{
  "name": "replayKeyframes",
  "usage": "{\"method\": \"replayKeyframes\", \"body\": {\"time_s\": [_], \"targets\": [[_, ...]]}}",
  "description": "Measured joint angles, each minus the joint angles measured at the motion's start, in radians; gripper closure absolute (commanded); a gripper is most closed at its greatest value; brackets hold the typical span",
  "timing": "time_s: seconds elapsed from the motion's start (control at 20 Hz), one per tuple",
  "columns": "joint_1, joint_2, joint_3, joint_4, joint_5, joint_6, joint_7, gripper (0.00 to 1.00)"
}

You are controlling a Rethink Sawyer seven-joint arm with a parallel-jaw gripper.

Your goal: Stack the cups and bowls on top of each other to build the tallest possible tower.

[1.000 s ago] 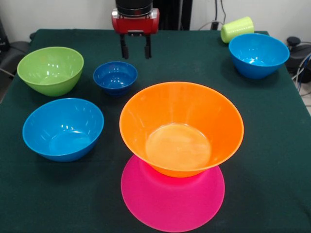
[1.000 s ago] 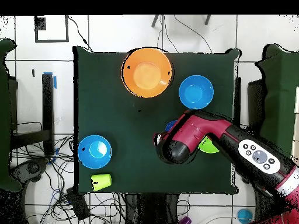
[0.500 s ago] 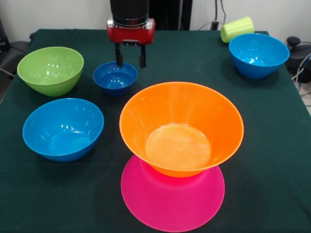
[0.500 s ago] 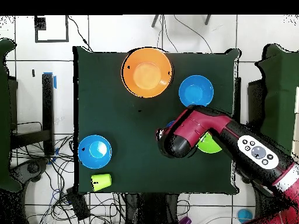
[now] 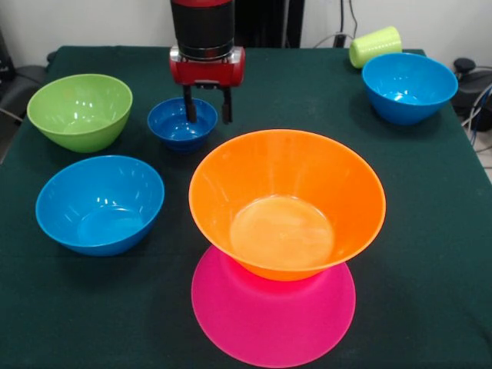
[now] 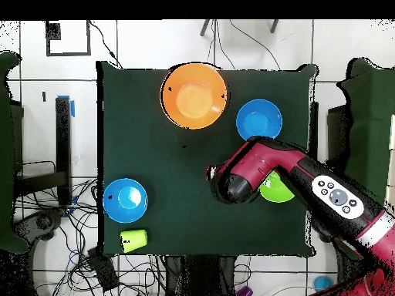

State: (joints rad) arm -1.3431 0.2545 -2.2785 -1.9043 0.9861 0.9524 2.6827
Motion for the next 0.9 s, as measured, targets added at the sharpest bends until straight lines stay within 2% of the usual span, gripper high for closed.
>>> {"method": "replayKeyframes", "body": {"time_s": [0.9], "targets": [[0.009, 0.025, -0.021, 0.029, -0.007, -0.002, 0.000, 0.00]]}}
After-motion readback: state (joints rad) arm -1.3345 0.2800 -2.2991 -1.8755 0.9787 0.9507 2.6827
